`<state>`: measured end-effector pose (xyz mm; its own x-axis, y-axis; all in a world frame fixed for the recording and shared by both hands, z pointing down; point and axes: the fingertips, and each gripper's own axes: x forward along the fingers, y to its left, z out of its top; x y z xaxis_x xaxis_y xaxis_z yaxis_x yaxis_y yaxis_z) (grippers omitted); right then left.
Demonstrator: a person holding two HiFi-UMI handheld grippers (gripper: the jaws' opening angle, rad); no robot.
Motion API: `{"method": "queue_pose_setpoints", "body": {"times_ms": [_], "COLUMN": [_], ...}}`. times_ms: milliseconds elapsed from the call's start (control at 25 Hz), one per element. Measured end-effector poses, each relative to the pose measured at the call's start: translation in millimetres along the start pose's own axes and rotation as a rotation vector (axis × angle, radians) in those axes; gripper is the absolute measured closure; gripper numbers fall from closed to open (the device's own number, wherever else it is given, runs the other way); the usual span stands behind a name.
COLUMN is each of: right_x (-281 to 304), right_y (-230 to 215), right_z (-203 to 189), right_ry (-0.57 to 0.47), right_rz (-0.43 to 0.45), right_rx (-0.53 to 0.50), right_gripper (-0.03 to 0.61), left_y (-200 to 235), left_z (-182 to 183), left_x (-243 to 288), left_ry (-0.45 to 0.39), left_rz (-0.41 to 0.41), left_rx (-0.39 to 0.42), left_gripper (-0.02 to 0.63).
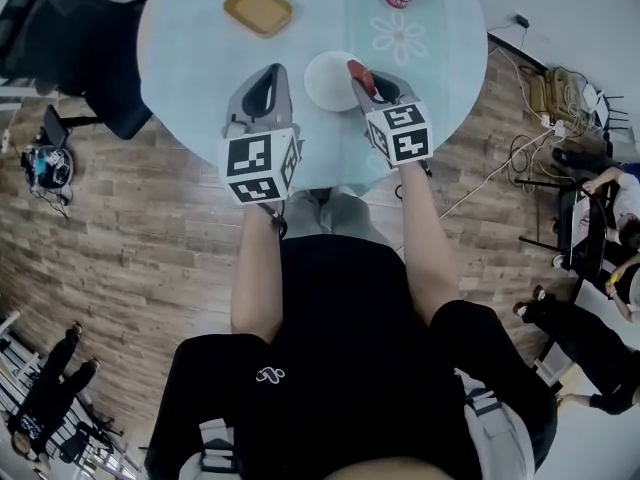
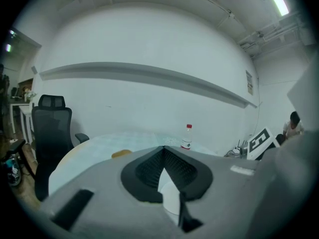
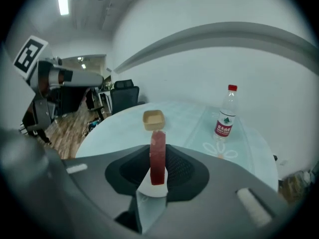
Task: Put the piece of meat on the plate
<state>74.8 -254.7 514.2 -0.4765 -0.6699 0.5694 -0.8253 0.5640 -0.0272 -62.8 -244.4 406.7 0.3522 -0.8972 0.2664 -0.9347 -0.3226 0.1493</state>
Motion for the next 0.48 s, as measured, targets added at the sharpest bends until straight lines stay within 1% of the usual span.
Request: {"method": "queue_pose_setpoints", "body": {"times_ms": [240, 480], "right_x": [44, 76], "right_y": [6, 2], "right_z": [-25, -43], "right_ry": [0.163, 0.336], "right_rz": [0.032, 0.002], "right_rx": [-0.19, -0.444], "right_gripper": [0.479, 0.479], "left_y": [19, 36], "left_z": [-8, -16], "left_x": [0, 2], "left_ry": [0.013, 0.029], "left_rz": [0.018, 0.033], "left_rx": [-0.027, -0.044], "left_gripper": [0.617, 0.617]}}
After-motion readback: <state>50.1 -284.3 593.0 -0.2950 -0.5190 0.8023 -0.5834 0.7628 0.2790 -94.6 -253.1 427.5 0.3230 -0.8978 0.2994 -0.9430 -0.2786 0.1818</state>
